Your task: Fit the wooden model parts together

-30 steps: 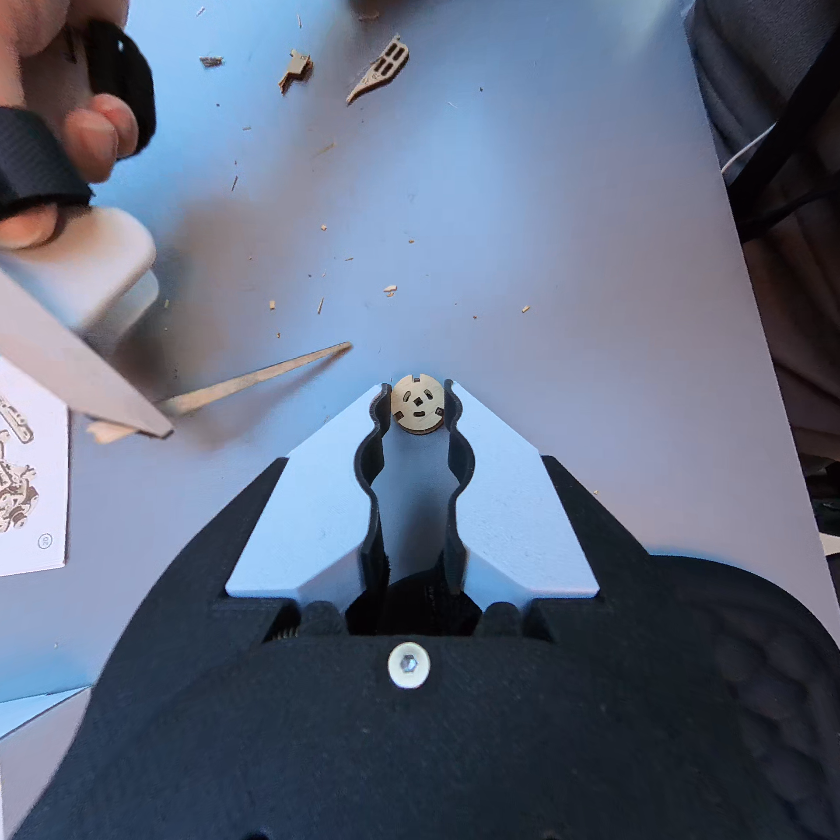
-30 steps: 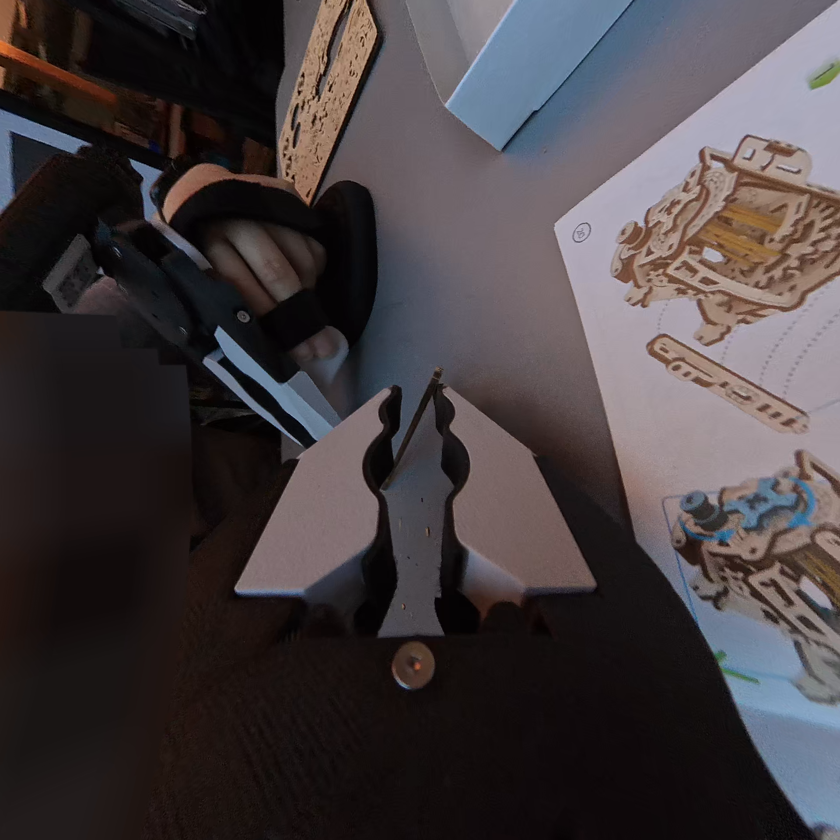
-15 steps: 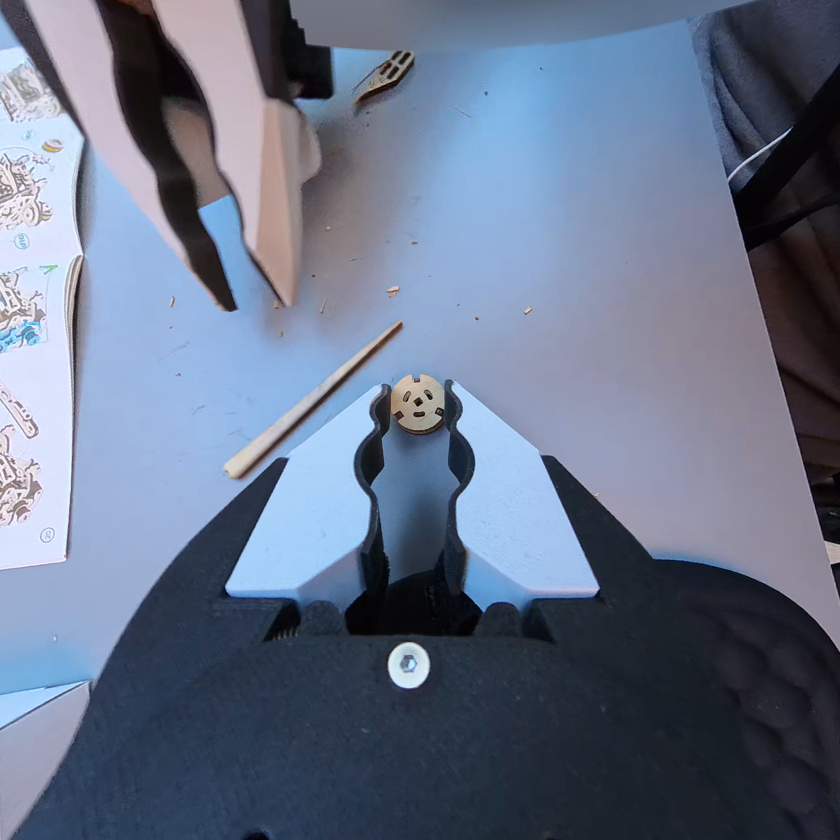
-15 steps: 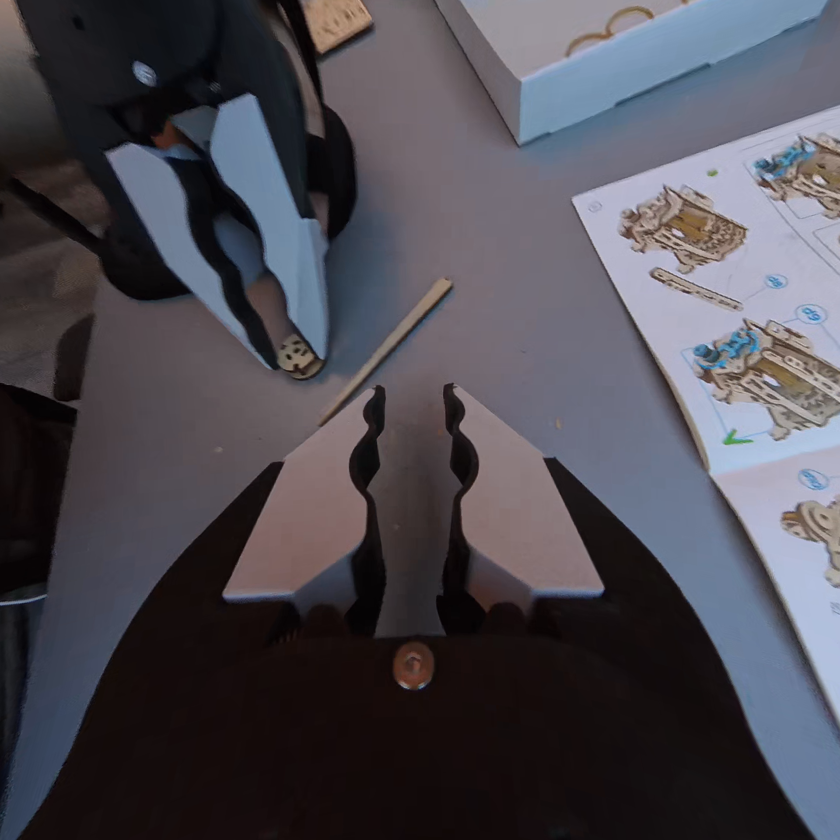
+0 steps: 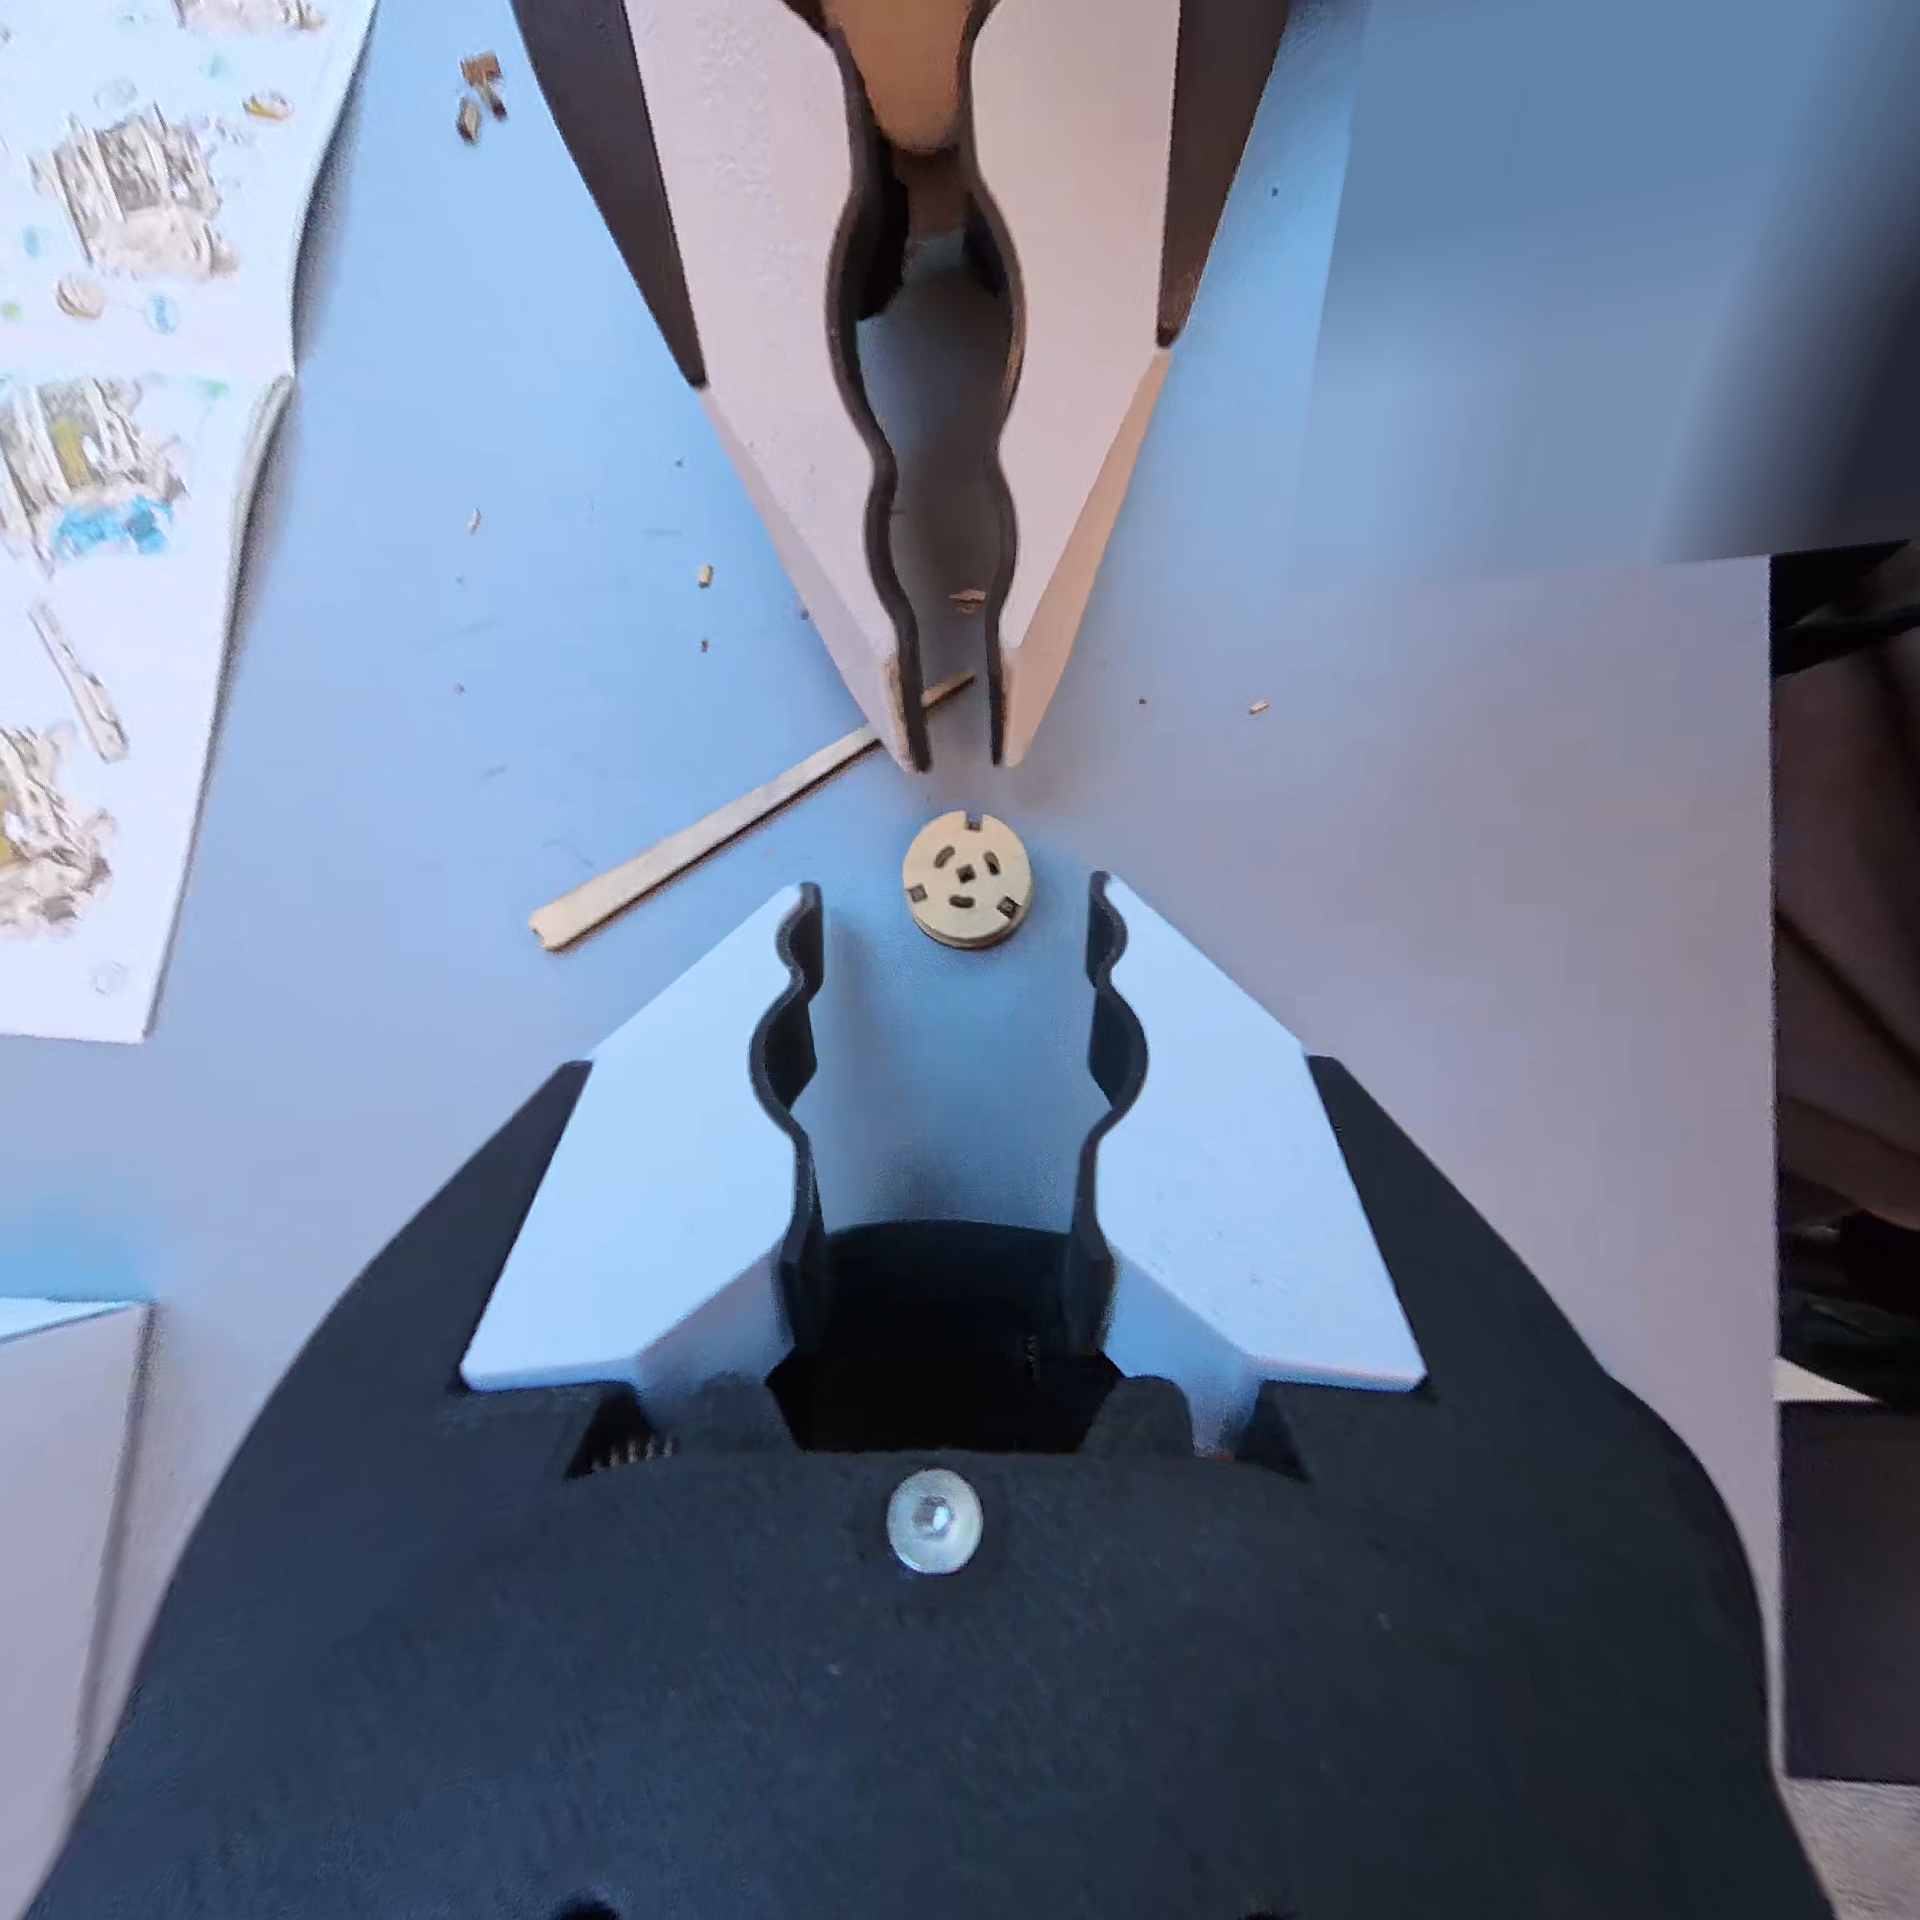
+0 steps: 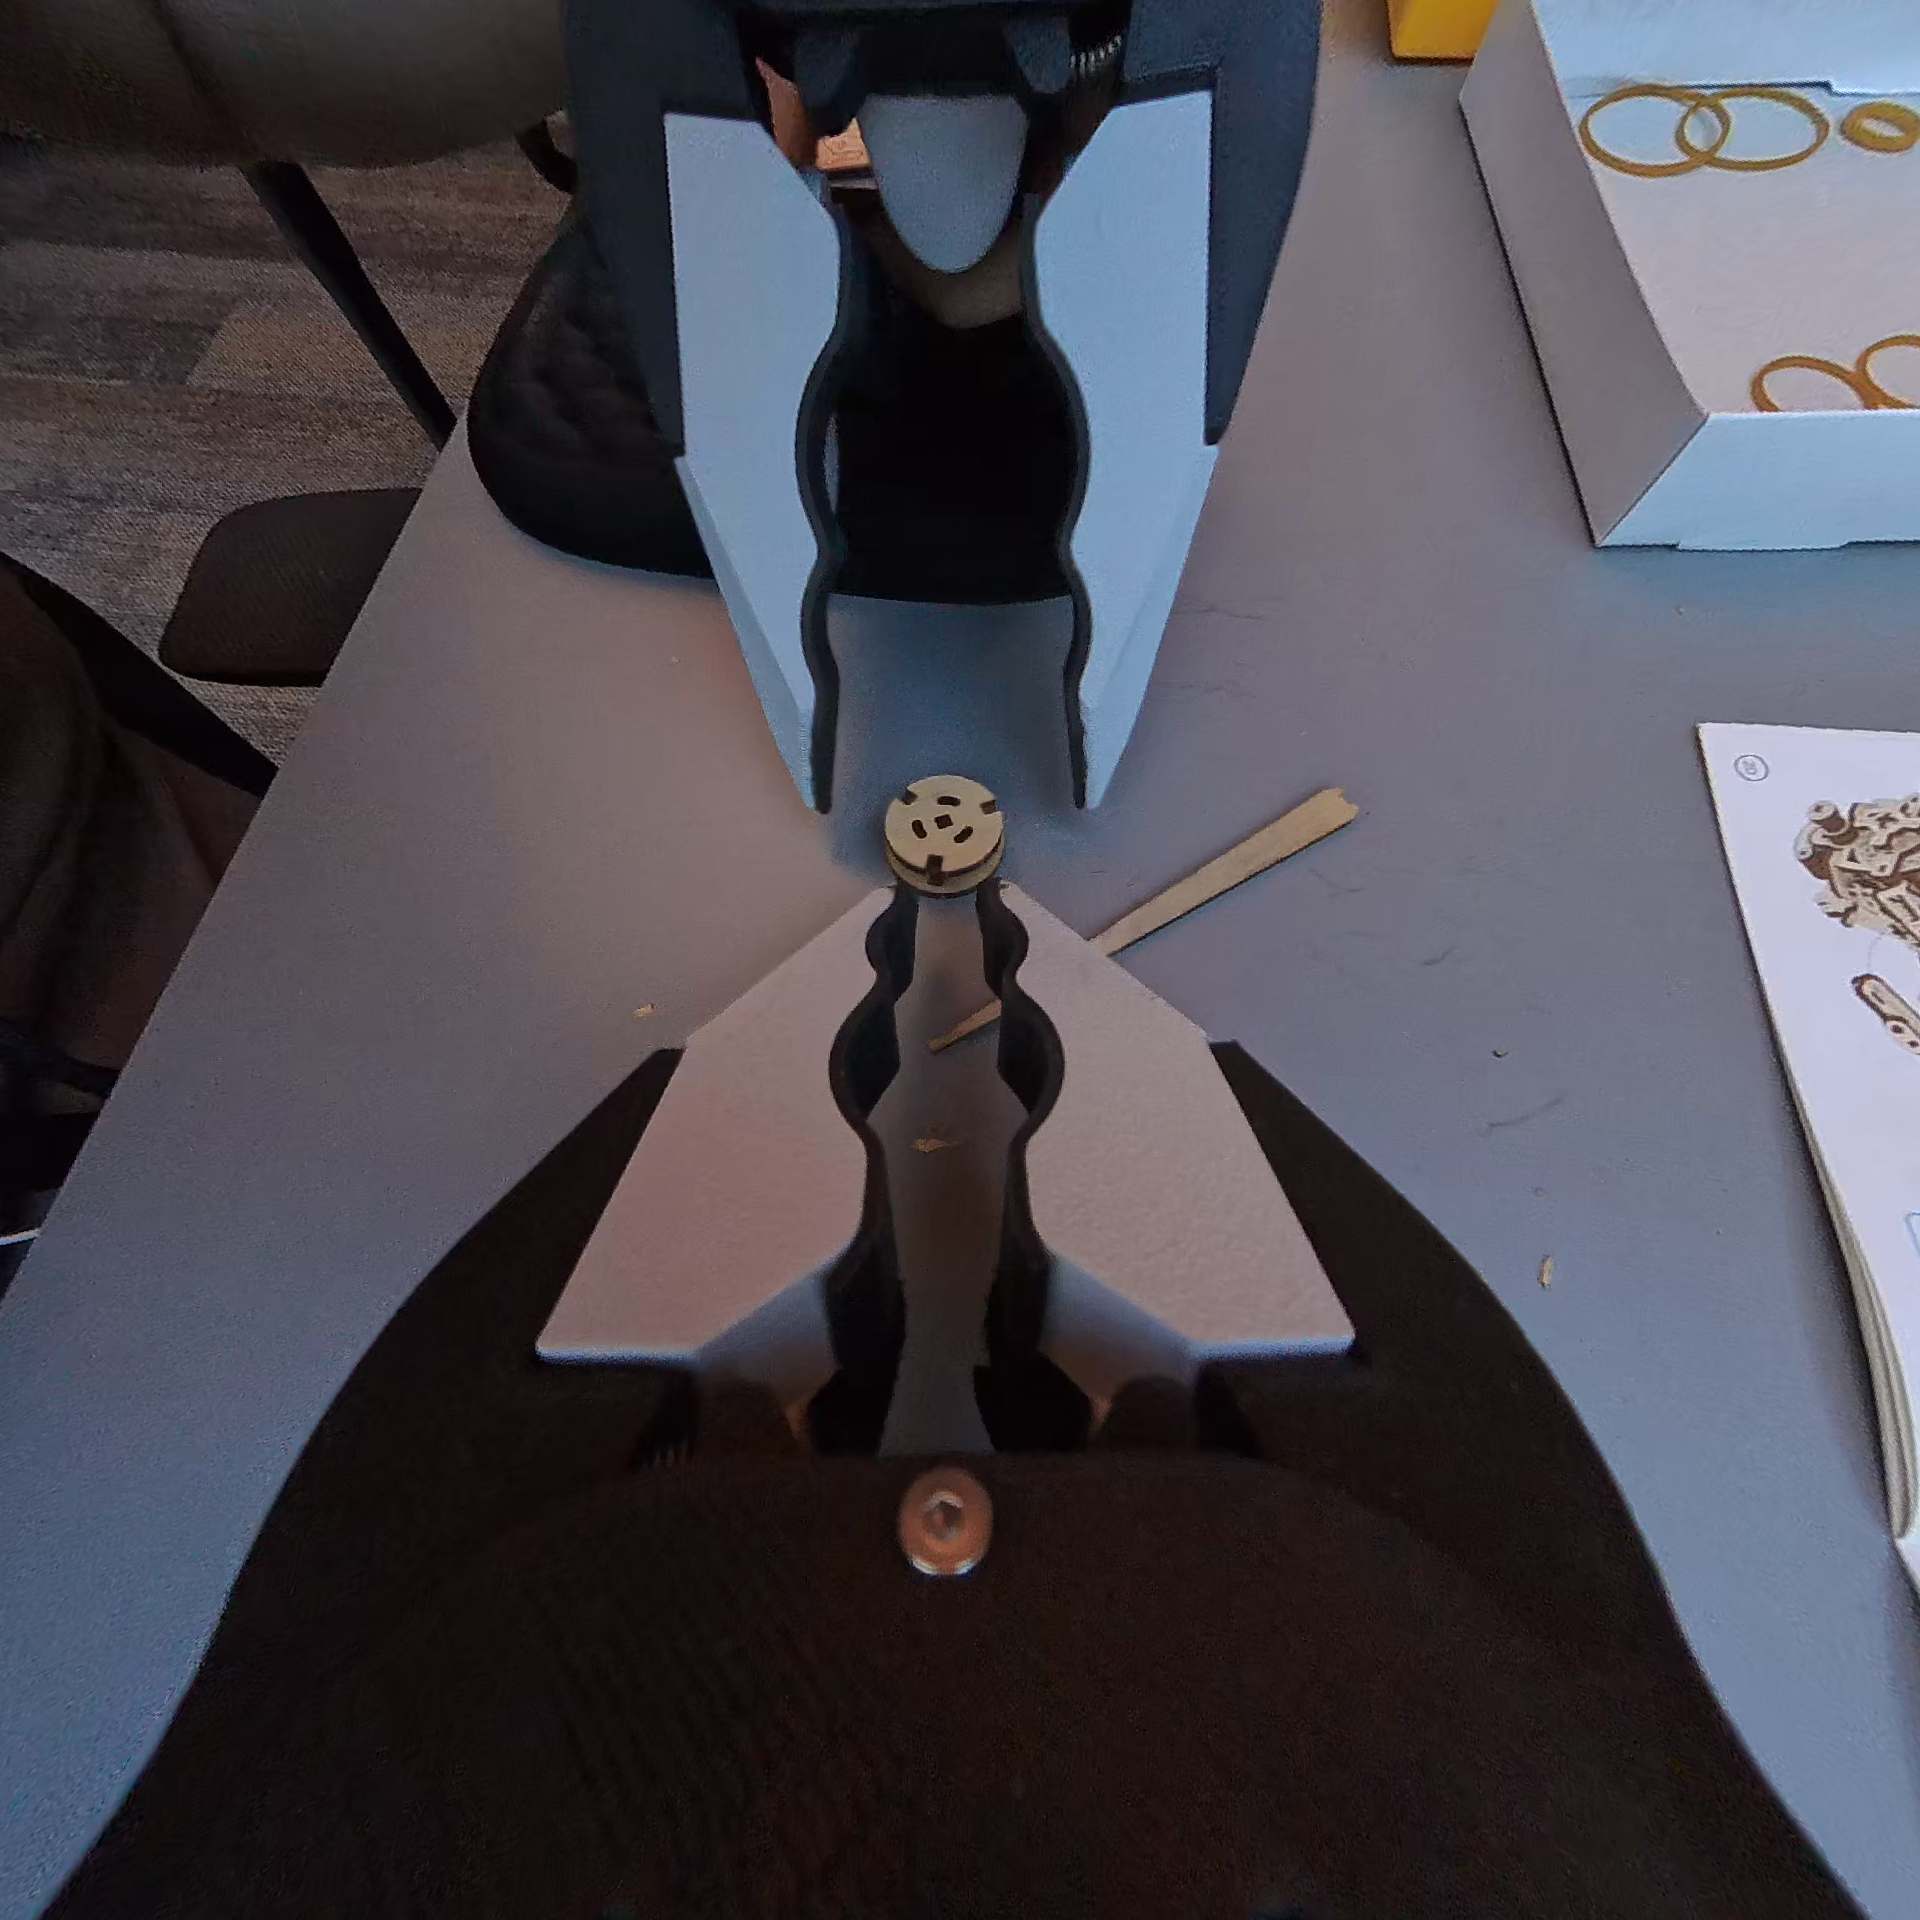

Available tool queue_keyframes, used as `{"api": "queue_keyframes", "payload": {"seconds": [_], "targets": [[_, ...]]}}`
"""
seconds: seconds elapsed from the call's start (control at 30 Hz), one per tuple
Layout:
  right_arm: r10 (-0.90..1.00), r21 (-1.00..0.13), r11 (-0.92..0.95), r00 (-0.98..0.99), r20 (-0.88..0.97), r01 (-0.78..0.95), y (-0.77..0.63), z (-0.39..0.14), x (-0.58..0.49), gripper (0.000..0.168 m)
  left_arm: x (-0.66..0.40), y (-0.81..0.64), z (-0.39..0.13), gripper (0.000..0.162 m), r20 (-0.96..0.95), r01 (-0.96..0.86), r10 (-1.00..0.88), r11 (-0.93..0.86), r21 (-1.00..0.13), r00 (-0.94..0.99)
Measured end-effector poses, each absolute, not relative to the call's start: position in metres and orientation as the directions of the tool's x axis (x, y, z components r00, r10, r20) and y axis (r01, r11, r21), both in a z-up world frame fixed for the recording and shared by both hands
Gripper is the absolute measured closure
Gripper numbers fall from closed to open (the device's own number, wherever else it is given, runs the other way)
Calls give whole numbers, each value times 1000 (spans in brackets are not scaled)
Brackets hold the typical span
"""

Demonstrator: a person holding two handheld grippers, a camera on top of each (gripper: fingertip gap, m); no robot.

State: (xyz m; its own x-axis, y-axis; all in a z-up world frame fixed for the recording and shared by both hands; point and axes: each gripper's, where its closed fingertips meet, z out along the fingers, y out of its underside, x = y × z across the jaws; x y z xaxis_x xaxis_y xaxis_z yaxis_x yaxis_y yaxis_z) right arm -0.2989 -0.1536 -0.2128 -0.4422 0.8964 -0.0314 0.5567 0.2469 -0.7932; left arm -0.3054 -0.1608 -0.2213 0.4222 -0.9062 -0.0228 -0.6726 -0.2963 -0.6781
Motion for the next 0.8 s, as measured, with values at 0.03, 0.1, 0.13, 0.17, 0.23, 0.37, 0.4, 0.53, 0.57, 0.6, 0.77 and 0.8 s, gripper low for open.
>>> {"api": "queue_keyframes", "payload": {"seconds": [0.03,0.1,0.13,0.17,0.23,0.37,0.4,0.53,0.57,0.6,0.77,0.8], "targets": [[895,-792,258,-446,-21,554,-152,-213,-300,158,-307,-162,-224,112,-8,-663,-899,-318,-677,439],[885,-797,267,-464,-19,542,-154,-213,-301,160,-307,-160,-224,110,-11,-646,-887,-328,-690,462],[882,-797,269,-470,-21,540,-155,-213,-301,162,-308,-158,-223,115,-18,-640,-881,-330,-694,474],[879,-797,270,-477,-25,541,-157,-214,-300,162,-307,-158,-223,116,-16,-640,-880,-333,-693,475],[883,-791,282,-470,-7,543,-156,-215,-301,164,-306,-157,-227,121,-35,-662,-884,-323,-676,467],[883,-793,281,-470,-7,540,-159,-216,-301,164,-298,-162,-229,138,-86,-700,-911,-247,-670,404],[884,-791,281,-468,-7,543,-158,-216,-301,164,-298,-162,-229,137,-81,-695,-909,-252,-673,408],[884,-796,261,-467,-31,546,-160,-216,-303,164,-299,-161,-229,137,-59,-685,-906,-272,-676,418],[885,-795,256,-464,-36,550,-160,-217,-303,164,-299,-161,-229,138,-57,-683,-906,-273,-677,419],[886,-798,252,-462,-37,548,-159,-216,-303,164,-299,-161,-229,138,-53,-681,-906,-276,-678,420],[891,-799,228,-450,-60,557,-158,-217,-304,165,-299,-161,-229,138,-45,-674,-904,-282,-683,424],[891,-798,226,-450,-62,558,-158,-217,-304,165,-299,-161,-229,138,-44,-672,-904,-283,-685,425]]}}
